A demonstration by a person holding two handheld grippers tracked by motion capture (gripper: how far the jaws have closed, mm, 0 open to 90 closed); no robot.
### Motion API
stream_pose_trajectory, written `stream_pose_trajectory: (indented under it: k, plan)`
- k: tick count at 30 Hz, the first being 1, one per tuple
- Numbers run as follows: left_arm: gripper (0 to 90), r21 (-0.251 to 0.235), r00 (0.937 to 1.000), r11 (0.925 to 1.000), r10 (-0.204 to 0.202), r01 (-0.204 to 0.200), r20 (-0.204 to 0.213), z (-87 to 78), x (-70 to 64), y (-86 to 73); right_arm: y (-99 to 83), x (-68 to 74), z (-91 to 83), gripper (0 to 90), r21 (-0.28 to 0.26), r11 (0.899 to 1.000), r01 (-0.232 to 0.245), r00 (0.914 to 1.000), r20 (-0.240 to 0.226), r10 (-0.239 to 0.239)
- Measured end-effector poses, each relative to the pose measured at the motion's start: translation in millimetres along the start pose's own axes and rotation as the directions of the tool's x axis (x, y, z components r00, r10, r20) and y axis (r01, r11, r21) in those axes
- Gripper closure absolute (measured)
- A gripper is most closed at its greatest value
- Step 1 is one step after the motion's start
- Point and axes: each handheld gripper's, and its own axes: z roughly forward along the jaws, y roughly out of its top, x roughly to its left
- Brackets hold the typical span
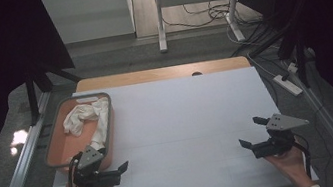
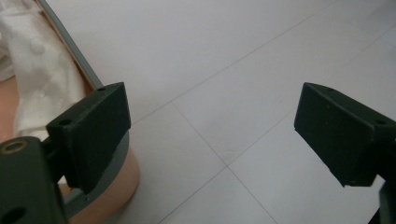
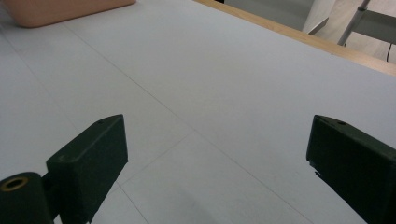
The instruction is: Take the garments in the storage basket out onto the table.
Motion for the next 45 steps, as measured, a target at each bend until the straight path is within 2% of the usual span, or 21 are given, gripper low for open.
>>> stream_pose_trajectory:
  k: [7,15,19,33,45]
  plan:
    - [10.3,-0.002,1.0000,1.0000,0.003,-0.003,0.004,-2.4,-1.0,1.2,-2.5,-4.6,-1.6,5.1,-0.010,1.000,-0.019,0.9998,-0.008,0.019]
    - [10.4,-0.011,0.9999,0.9999,0.005,-0.005,-0.010,-11.1,-1.4,5.4,-2.0,-2.8,-0.1,5.1,-0.013,1.000,-0.004,0.9996,-0.029,0.003]
    - [10.3,-0.009,1.0000,0.9999,-0.009,0.009,0.000,-12.3,0.8,7.5,-2.2,-2.3,0.2,5.4,-0.010,1.000,-0.005,0.9995,-0.033,0.005]
    - [10.6,-0.012,0.9999,0.9999,-0.008,0.008,-0.010,-18.5,6.5,19.4,-4.5,-2.9,2.5,5.8,0.001,1.000,-0.019,0.9991,-0.037,0.019]
    - [10.8,-0.023,0.9996,0.9996,-0.019,0.019,-0.019,-19.7,18.1,32.6,-7.3,-3.0,6.3,5.8,0.021,1.000,-0.018,0.9990,-0.041,0.019]
